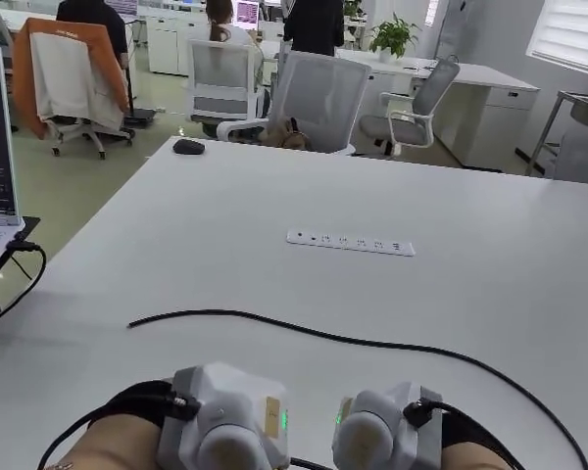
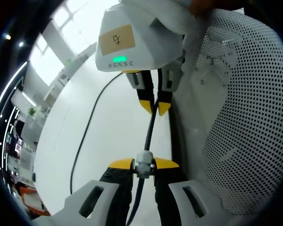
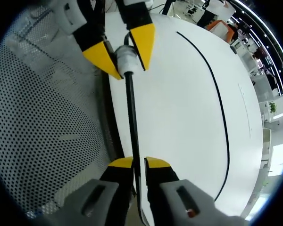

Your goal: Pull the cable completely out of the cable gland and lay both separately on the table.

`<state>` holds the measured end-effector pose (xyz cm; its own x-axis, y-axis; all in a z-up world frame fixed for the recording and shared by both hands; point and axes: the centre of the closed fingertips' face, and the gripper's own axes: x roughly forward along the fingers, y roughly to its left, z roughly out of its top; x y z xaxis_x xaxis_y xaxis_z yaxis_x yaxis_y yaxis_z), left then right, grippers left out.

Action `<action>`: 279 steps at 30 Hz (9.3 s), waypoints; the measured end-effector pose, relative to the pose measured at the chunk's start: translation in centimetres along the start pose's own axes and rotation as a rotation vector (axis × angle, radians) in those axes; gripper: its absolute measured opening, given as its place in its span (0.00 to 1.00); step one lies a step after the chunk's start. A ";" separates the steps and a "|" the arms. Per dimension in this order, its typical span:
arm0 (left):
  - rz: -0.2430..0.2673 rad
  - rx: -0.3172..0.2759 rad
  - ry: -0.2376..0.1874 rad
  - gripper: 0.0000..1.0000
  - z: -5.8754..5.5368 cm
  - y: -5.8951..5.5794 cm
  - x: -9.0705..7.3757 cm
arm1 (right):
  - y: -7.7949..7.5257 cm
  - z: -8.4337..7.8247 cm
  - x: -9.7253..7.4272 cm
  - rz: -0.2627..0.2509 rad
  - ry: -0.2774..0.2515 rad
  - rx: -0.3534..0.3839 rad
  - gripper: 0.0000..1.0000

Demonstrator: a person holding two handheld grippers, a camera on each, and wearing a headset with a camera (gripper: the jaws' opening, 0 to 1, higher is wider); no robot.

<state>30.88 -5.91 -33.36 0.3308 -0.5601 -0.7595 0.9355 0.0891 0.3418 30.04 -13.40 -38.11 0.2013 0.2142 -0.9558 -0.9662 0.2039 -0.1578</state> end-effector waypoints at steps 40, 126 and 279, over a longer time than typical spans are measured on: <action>-0.001 0.009 -0.015 0.17 0.3 0.2 0.1 | 0.8 5.4 -1.3 0.012 -0.238 -0.065 0.03; 0.060 -0.049 0.010 0.17 -0.8 1.7 -0.5 | -1.8 -0.9 -0.9 -0.094 0.041 0.019 0.03; 0.290 -1.019 -0.014 0.54 -14.0 1.2 -11.5 | 1.0 -3.1 -5.7 0.048 -0.379 0.856 0.46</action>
<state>29.87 12.16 -31.92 0.5627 -0.4160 -0.7143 0.4855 0.8657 -0.1218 27.47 -17.42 -33.63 0.3488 0.5073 -0.7881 -0.5581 0.7879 0.2602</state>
